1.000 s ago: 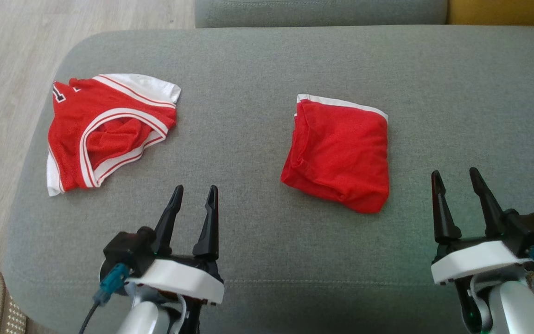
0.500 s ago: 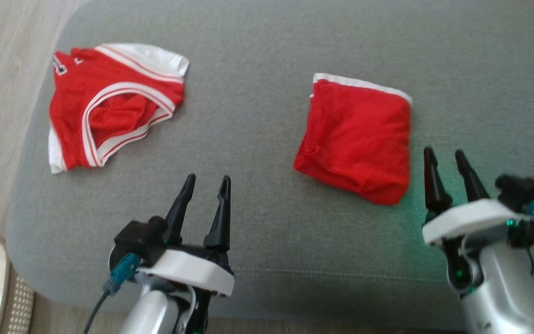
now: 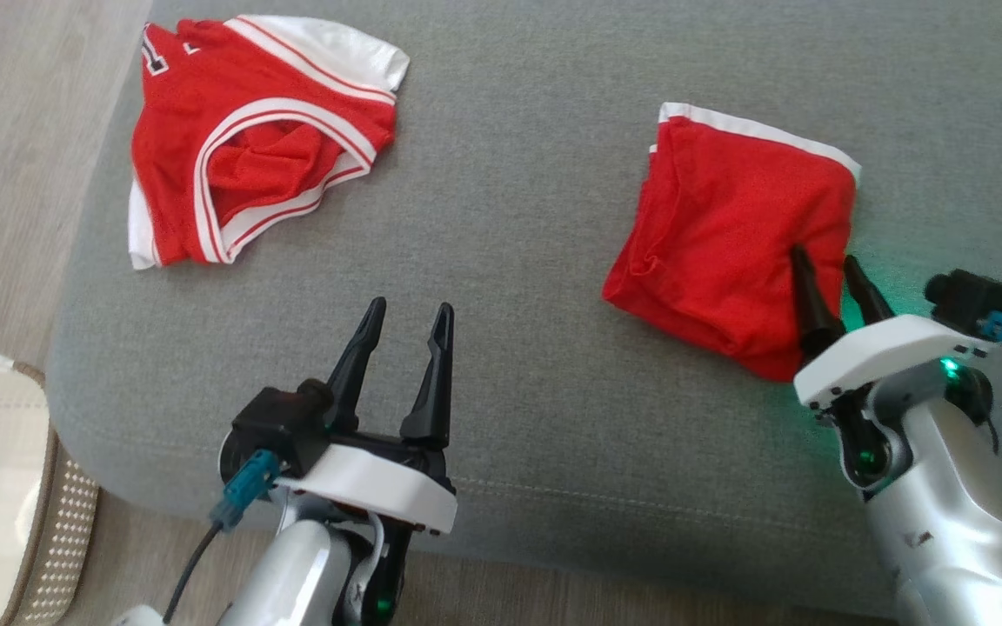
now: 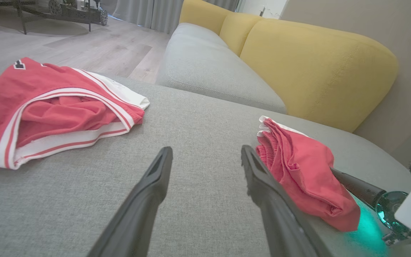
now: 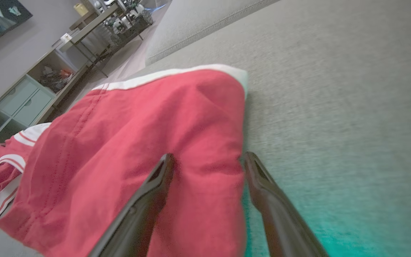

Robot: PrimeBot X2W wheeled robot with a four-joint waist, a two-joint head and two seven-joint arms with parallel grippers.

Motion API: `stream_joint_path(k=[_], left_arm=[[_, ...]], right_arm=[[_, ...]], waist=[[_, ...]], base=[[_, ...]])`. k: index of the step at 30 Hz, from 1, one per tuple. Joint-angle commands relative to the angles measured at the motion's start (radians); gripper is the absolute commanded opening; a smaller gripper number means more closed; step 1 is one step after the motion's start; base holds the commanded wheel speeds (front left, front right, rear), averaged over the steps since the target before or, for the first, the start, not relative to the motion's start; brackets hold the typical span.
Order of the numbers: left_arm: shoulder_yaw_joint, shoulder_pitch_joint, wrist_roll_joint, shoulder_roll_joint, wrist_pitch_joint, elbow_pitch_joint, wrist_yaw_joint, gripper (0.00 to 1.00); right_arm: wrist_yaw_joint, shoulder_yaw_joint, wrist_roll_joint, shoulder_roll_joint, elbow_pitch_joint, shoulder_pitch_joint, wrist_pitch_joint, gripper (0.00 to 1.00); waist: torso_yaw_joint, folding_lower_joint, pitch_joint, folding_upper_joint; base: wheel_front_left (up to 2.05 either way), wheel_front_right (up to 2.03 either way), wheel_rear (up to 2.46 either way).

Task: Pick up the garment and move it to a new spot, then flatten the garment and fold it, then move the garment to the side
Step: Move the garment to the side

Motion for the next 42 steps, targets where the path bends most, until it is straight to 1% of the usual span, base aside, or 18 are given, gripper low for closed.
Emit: stream_joint_path(k=[1,3,4,5,6,10,13,18,19,23,28,33,38,42], left_arm=[[0.023,-0.036,-0.003,0.006,-0.012,-0.038,0.007,1.0],[0.021,-0.039,-0.004,0.006,-0.012,-0.039,0.009,1.0],[0.019,-0.04,-0.005,0.006,-0.012,-0.04,0.01,1.0],[0.018,-0.041,-0.005,0.006,-0.012,-0.04,0.011,1.0],[0.017,-0.042,-0.005,0.006,-0.012,-0.041,0.013,1.0],[0.016,-0.043,-0.005,0.006,-0.012,-0.043,0.017,1.0],[0.019,-0.042,-0.005,0.006,-0.012,-0.042,0.018,1.0],[0.02,-0.057,0.001,0.006,-0.012,-0.044,0.014,1.0],[0.02,-0.057,0.001,0.006,-0.012,-0.044,0.014,1.0],[0.013,-0.094,0.01,0.006,-0.012,-0.053,0.008,1.0],[-0.009,-0.162,0.036,0.006,-0.012,-0.047,-0.004,1.0],[-0.033,-0.244,0.083,0.006,-0.012,-0.024,-0.031,1.0],[-0.056,-0.337,0.127,0.006,-0.012,-0.001,-0.064,1.0],[-0.074,-0.403,0.147,0.006,-0.012,0.004,-0.082,1.0]], right_arm=[[0.0,0.044,0.012,-0.009,-0.009,-0.03,0.002,1.0],[0.0,0.074,0.008,-0.02,0.013,-0.041,-0.004,1.0],[0.0,0.09,0.001,-0.027,0.025,-0.046,-0.008,0.97],[0.0,0.106,-0.006,-0.033,0.037,-0.052,-0.012,0.34],[0.0,0.122,-0.016,-0.041,0.049,-0.058,-0.02,0.0],[0.0,0.184,-0.086,-0.077,0.082,-0.087,-0.061,0.0],[0.0,0.223,-0.144,-0.1,0.096,-0.112,-0.079,0.0],[0.0,0.294,-0.226,-0.151,0.101,-0.16,-0.089,0.0],[0.0,0.294,-0.226,-0.151,0.101,-0.16,-0.089,0.0],[0.0,0.362,-0.262,-0.213,0.092,-0.218,-0.092,0.0],[0.0,0.417,-0.242,-0.307,0.097,-0.316,-0.086,0.0],[0.0,0.444,-0.209,-0.393,0.122,-0.415,-0.087,0.0],[0.0,0.439,-0.172,-0.453,0.151,-0.493,-0.091,0.0],[0.0,0.427,-0.159,-0.485,0.156,-0.523,-0.095,0.0]], waist=[[0.009,0.0,0.007,0.0],[0.013,0.0,0.011,0.0],[0.014,0.0,0.013,0.0],[0.015,0.0,0.014,0.0],[0.016,0.0,0.015,0.0],[0.011,0.0,0.016,0.0],[-0.007,0.0,0.016,0.0],[-0.065,0.0,0.032,0.0],[-0.065,0.0,0.032,0.0],[-0.126,0.0,0.07,0.0],[-0.202,0.0,0.135,0.0],[-0.271,0.0,0.21,0.0],[-0.32,0.0,0.28,0.0],[-0.345,0.0,0.321,0.0]], base=[[0.0,0.0,0.0],[0.0,0.0,0.0],[0.0,0.0,0.0],[0.0,0.0,0.0],[0.0,0.0,0.0],[0.0,0.0,0.0],[0.0,0.0,0.0],[0.0,0.0,0.0],[0.0,0.0,0.0],[0.0,0.0,0.0],[0.0,0.0,0.0],[0.0,0.0,0.0],[0.0,0.0,0.0],[0.0,0.0,0.0]])
